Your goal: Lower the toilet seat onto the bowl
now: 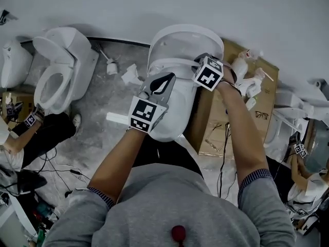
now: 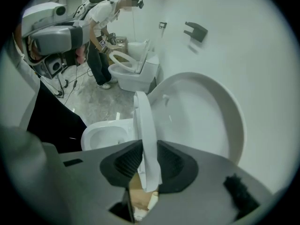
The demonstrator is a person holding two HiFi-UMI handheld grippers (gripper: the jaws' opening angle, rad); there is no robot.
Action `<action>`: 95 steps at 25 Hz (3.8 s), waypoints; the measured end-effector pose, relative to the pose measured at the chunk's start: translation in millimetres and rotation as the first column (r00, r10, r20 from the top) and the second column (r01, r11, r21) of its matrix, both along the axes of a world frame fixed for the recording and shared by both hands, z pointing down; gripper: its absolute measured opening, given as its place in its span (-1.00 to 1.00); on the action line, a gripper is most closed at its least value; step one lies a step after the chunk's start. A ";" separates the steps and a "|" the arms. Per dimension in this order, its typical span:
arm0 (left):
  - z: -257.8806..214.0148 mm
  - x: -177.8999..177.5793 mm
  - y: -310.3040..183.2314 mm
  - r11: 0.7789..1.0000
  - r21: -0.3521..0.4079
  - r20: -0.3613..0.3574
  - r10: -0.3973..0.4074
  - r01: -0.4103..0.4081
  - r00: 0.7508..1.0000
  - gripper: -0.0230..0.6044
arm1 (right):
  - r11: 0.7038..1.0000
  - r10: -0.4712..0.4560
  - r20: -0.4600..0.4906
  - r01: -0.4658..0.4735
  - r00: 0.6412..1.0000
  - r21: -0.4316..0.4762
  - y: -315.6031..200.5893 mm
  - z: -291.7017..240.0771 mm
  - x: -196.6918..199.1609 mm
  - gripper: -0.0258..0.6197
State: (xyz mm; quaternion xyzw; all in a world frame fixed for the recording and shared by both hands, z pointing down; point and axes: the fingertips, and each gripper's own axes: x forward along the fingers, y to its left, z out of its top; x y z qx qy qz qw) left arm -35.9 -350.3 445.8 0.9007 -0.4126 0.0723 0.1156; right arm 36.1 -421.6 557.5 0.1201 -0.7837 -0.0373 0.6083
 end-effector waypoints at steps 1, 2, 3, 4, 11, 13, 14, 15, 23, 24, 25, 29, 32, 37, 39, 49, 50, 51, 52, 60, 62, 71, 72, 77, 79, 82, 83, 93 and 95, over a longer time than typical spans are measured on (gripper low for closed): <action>0.8 -0.3 3.2 1.000 -0.001 0.000 0.003 -0.003 1.000 -0.90 | 1.000 0.002 -0.002 -0.002 1.000 -0.002 4.2 0.1 -0.4 -0.60; 1.6 -0.8 6.4 1.000 -0.003 0.000 0.006 -0.006 1.000 -0.90 | 1.000 0.005 -0.002 -0.005 1.000 0.000 7.9 -0.2 -1.3 -0.60; 2.2 -1.2 9.4 1.000 -0.004 0.000 0.010 -0.010 1.000 -0.90 | 1.000 0.008 0.000 -0.008 1.000 0.005 11.1 -0.9 -2.5 -0.59; 2.8 -1.4 12.2 1.000 -0.005 0.000 0.015 -0.015 1.000 -0.90 | 1.000 0.010 0.002 -0.010 1.000 0.010 14.5 -2.0 -3.7 -0.59; 3.6 -3.8 30.8 0.999 -0.006 0.007 0.042 -0.042 0.999 -0.90 | 1.000 0.024 0.000 -0.024 1.000 0.013 45.2 -7.3 -9.9 -0.57; 4.3 -2.1 35.2 0.998 -0.004 0.007 0.056 -0.056 0.998 -0.90 | 0.999 0.036 0.003 -0.036 0.999 0.014 51.6 -6.0 -9.0 -0.56; 4.6 -1.6 36.6 0.998 -0.004 0.007 0.062 -0.062 0.998 -0.90 | 0.999 0.043 0.006 -0.043 0.999 0.014 54.2 -4.8 -8.7 -0.56; 4.8 -1.3 37.8 0.998 -0.004 0.008 0.067 -0.067 0.998 -0.90 | 0.999 0.048 0.009 -0.048 0.999 0.013 56.8 -3.7 -8.7 -0.56; 6.1 1.7 52.0 0.995 -0.004 0.011 0.102 -0.102 0.995 -0.90 | 0.996 0.091 0.033 -0.091 0.995 0.008 78.2 0.9 -8.6 -0.53; 6.1 1.2 54.0 0.994 -0.005 0.010 0.107 -0.107 0.994 -0.90 | 0.996 0.091 0.029 -0.092 0.995 0.007 81.1 0.9 -9.4 -0.53; 6.1 0.8 55.9 0.994 -0.006 0.010 0.113 -0.113 0.994 -0.90 | 0.996 0.093 0.026 -0.093 0.995 0.005 84.2 1.2 -10.0 -0.53; 7.4 0.4 61.2 0.991 -0.009 0.011 0.134 -0.134 0.991 -0.90 | 0.993 0.118 0.039 -0.118 0.992 -0.010 95.2 2.5 -11.4 -0.47; 9.2 0.1 65.4 0.989 -0.013 0.012 0.145 -0.145 0.989 -0.90 | 0.991 0.134 0.051 -0.132 0.990 -0.027 104.8 4.1 -13.3 -0.43; 8.4 1.7 73.7 0.986 -0.014 0.002 0.168 -0.168 0.986 -0.90 | 0.986 0.163 0.062 -0.161 0.985 -0.036 121.7 7.4 -13.8 -0.40; 8.6 1.6 77.0 0.984 -0.015 0.002 0.180 -0.180 0.984 -0.90 | 0.985 0.169 0.059 -0.166 0.984 -0.043 128.4 9.2 -14.2 -0.39; 20.0 3.0 95.6 0.977 -0.024 0.011 0.212 -0.211 0.977 -0.90 | 0.984 0.169 0.047 -0.166 0.985 -0.062 160.5 18.9 -14.3 -0.38; 21.1 2.4 98.8 0.978 -0.025 0.011 0.208 -0.208 0.978 -0.90 | 0.984 0.169 0.051 -0.166 0.984 -0.061 164.3 19.5 -14.4 -0.38; 22.3 1.7 102.9 0.979 -0.026 0.012 0.205 -0.204 0.979 -0.90 | 0.984 0.168 0.055 -0.165 0.984 -0.062 168.9 20.3 -14.8 -0.38; 23.8 1.0 107.3 0.979 -0.029 0.014 0.202 -0.201 0.979 -0.90 | 0.985 0.167 0.058 -0.163 0.984 -0.064 173.9 21.5 -15.2 -0.38; 38.6 -0.8 130.0 0.983 -0.055 0.022 0.175 -0.174 0.984 -0.90 | 0.986 0.135 0.064 -0.128 0.989 -0.102 203.6 37.2 -15.8 -0.38; 42.4 -0.4 137.6 0.984 -0.064 0.026 0.166 -0.164 0.986 -0.90 | 0.987 0.123 0.059 -0.116 0.991 -0.113 213.0 42.8 -15.0 -0.38; 53.9 -5.8 160.0 0.988 -0.081 0.029 0.135 -0.132 0.990 -0.90 | 0.985 0.096 0.055 -0.087 0.994 -0.150 241.0 58.6 -18.4 -0.37; 55.3 -6.0 161.5 0.988 -0.083 0.028 0.132 -0.129 0.991 -0.90 | 0.984 0.095 0.057 -0.085 0.994 -0.155 243.0 60.4 -18.9 -0.37; 64.3 -4.0 168.3 0.987 -0.107 0.036 0.123 -0.119 0.992 -0.90 | 0.983 0.089 0.063 -0.078 0.994 -0.164 250.2 66.7 -18.7 -0.37; 66.7 -3.1 172.6 0.987 -0.114 0.040 0.121 -0.115 0.992 -0.90 | 0.983 0.085 0.065 -0.073 0.994 -0.168 255.4 68.8 -19.1 -0.37; 69.3 -1.7 179.2 0.987 -0.118 0.044 0.116 -0.111 0.992 -0.90 | 0.983 0.079 0.068 -0.066 0.995 -0.174 263.6 72.4 -19.7 -0.36; 70.4 -1.4 181.5 0.987 -0.117 0.044 0.116 -0.110 0.992 -0.90 | 0.982 0.077 0.069 -0.063 0.995 -0.176 266.4 73.5 -20.2 -0.35; 91.6 2.8 213.0 0.985 -0.142 0.051 0.103 -0.095 0.993 -0.90 | 0.982 0.047 0.072 -0.033 0.996 -0.184 297.8 90.2 -22.1 -0.33; 97.2 3.1 218.4 0.985 -0.146 0.054 0.098 -0.090 0.994 -0.90 | 0.982 0.040 0.072 -0.026 0.997 -0.188 303.5 95.1 -22.7 -0.33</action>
